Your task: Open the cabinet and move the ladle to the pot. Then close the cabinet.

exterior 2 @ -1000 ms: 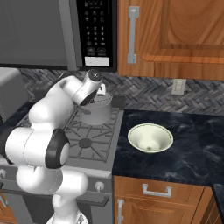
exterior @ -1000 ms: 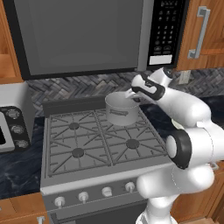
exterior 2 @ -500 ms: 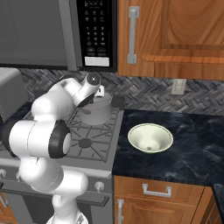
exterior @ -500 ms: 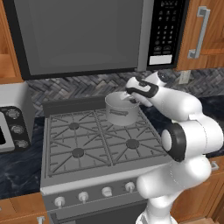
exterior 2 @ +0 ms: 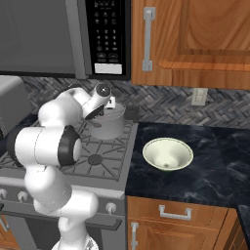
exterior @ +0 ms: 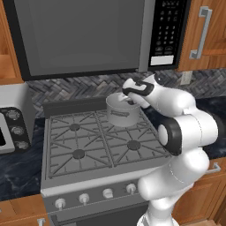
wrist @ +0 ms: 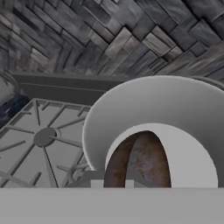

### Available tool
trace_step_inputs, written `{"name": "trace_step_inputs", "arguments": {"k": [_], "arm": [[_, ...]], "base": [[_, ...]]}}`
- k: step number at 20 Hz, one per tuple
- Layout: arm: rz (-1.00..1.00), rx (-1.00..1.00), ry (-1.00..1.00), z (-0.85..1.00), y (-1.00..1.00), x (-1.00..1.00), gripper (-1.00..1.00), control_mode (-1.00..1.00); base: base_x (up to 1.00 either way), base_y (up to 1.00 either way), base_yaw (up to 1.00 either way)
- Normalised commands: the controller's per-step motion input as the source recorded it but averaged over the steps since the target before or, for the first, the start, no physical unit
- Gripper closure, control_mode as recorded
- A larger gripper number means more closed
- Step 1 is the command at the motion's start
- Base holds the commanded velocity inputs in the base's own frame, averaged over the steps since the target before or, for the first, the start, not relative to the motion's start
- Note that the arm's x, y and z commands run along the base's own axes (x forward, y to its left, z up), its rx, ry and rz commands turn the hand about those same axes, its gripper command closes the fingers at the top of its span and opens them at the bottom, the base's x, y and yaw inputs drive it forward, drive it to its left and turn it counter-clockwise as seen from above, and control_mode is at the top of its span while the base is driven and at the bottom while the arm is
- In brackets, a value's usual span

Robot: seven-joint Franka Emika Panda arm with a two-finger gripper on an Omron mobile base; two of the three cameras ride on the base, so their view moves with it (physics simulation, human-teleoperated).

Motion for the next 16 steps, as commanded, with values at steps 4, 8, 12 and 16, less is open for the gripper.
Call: {"name": "trace_step_inputs", "arguments": {"k": [4, 8, 12, 16], "arm": [[0.0, 0.01, 0.0, -0.11, 0.09, 0.14, 1.0, -1.0], [0.0, 0.01, -0.02, -0.06, 0.03, 0.1, 1.0, -1.0], [0.0, 0.02, -0.04, -0.04, 0.0, 0.09, 1.0, -1.0], [0.0, 0.02, -0.02, -0.09, 0.0, 0.06, 1.0, -1.0]], "base": [[0.0, 0.0, 0.0], [0.0, 0.0, 0.0], [0.0, 0.0, 0.0], [0.0, 0.0, 0.0]]}}
